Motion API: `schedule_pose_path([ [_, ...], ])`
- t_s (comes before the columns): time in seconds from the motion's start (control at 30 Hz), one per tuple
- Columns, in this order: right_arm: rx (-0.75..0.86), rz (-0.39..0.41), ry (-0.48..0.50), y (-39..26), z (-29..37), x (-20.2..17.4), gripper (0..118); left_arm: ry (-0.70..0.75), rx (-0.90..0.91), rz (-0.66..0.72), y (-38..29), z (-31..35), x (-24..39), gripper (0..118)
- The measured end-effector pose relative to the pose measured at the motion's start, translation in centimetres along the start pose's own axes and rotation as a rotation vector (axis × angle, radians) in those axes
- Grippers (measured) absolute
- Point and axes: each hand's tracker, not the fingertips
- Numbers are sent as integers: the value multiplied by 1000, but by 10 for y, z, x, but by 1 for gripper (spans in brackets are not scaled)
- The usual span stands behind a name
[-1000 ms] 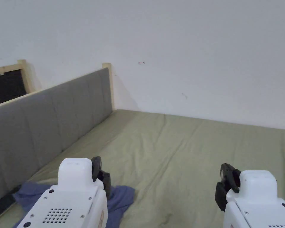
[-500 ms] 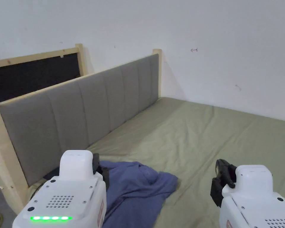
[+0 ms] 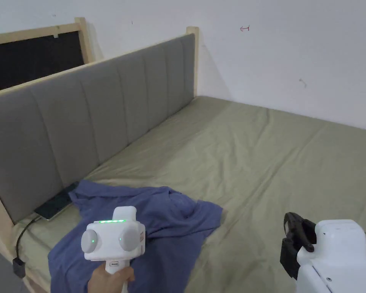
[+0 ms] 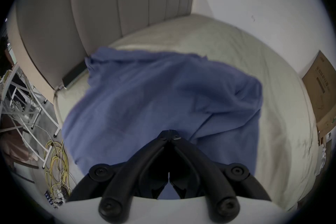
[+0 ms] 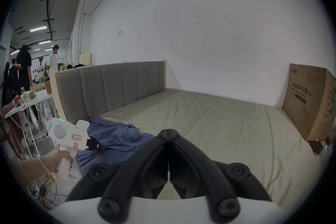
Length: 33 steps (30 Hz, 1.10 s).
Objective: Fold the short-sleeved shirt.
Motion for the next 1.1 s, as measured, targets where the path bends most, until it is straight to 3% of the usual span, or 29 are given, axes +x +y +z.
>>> schedule_pose_path([
  [0.03,-11,-3,0,-1,-3,2,0,-5,-5,-5,2,-2,1,8],
  [0.1,-31,-6,-3,-4,-8,4,0,34,18,-3,8,0,0,59],
  [0.17,-48,-15,0,-6,-12,6,0,28,46,23,21,6,-6,90],
  [0.23,-59,-19,4,-7,-15,6,0,7,71,48,30,11,-9,108],
  [0.3,-74,-11,3,-9,-18,5,0,-4,93,61,39,11,-8,113],
  [0.47,-120,-3,14,-16,-27,4,0,-47,-35,-26,37,-22,11,112],
  [0.57,-155,-21,15,-21,-32,8,0,-59,-142,-56,19,-44,22,96],
  [0.6,-166,-27,13,-22,-33,10,0,-26,-45,-66,18,-37,22,93],
  [0.63,-172,-31,10,-23,-34,12,0,-29,-64,-51,21,-36,22,84],
  [0.7,-182,-40,5,-27,-36,14,0,-29,-54,-37,26,-31,21,25],
  [0.73,-191,-45,3,-28,-37,15,0,27,-38,-45,28,-31,21,4],
  [0.77,-198,-50,1,-29,-38,16,0,67,-50,-48,30,-33,18,4],
  [0.8,-201,-57,-1,-30,-38,16,0,-9,-79,-26,29,-37,16,4],
  [0.93,-213,-74,2,-33,-36,20,0,-8,-82,-26,36,-31,14,4],
  [1.1,-206,-108,-30,-30,-25,36,0,-100,-77,109,53,-7,-1,4],
])
